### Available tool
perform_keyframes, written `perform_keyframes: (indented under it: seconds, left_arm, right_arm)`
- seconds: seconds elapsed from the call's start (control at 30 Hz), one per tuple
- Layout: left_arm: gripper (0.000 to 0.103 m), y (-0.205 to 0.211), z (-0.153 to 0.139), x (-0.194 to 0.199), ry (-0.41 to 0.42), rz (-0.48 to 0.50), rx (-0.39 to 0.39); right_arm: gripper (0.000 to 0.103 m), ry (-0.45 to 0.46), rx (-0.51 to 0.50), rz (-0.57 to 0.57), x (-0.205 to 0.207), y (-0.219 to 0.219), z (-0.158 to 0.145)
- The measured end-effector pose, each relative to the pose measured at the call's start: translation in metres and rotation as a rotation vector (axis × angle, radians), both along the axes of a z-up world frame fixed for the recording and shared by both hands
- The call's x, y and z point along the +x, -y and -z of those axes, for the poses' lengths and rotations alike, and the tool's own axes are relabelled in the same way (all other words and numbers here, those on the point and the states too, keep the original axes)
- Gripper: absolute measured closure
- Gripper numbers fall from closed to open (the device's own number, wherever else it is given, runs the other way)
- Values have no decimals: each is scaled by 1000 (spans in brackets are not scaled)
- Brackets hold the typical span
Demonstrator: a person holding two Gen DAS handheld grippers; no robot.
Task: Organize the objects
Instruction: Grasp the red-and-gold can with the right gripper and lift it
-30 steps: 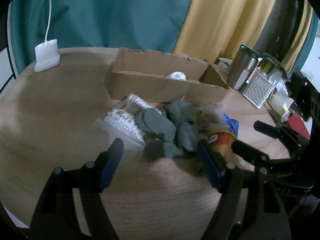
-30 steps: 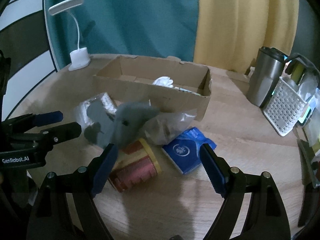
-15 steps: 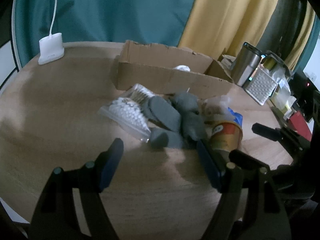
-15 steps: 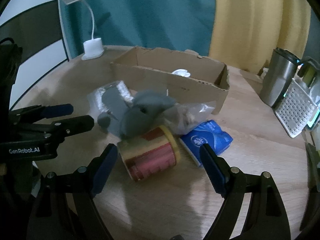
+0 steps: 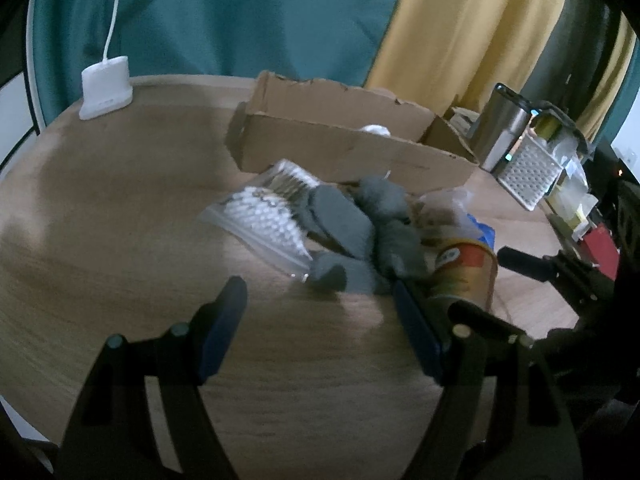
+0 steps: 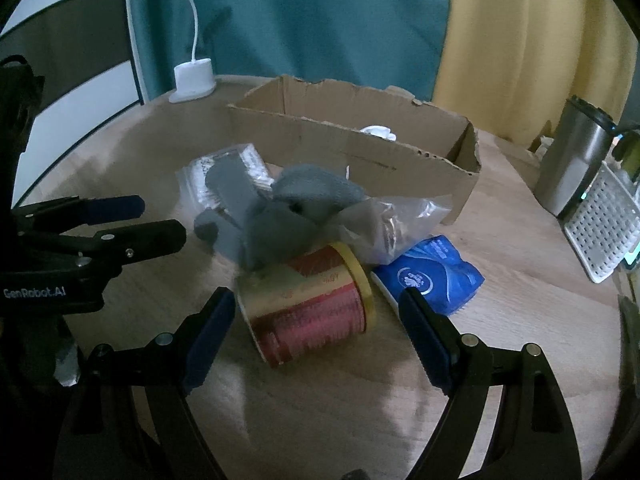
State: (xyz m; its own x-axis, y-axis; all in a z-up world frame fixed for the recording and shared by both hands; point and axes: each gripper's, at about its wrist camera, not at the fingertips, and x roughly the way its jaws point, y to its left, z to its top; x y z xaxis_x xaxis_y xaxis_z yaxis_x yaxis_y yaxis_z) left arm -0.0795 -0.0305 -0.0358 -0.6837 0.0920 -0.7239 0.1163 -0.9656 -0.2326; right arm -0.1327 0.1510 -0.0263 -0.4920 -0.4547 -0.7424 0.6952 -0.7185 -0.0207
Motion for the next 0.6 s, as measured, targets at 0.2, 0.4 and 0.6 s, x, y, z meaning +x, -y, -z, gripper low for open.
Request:
perform_keyframes:
  seconds: [0.2,0.4,0.6]
  left_arm:
    - [26,2,3,-5,9,1,0]
    - [26,3,4,-7,13,1,-1]
    - [26,4,3,-9,14,1,-4]
  right_arm:
    - [17,31,-2,-2,-9,3,4]
    - [17,73,-21,-9,-15,3,7]
    - [33,79,-23,-29,-15,8,9]
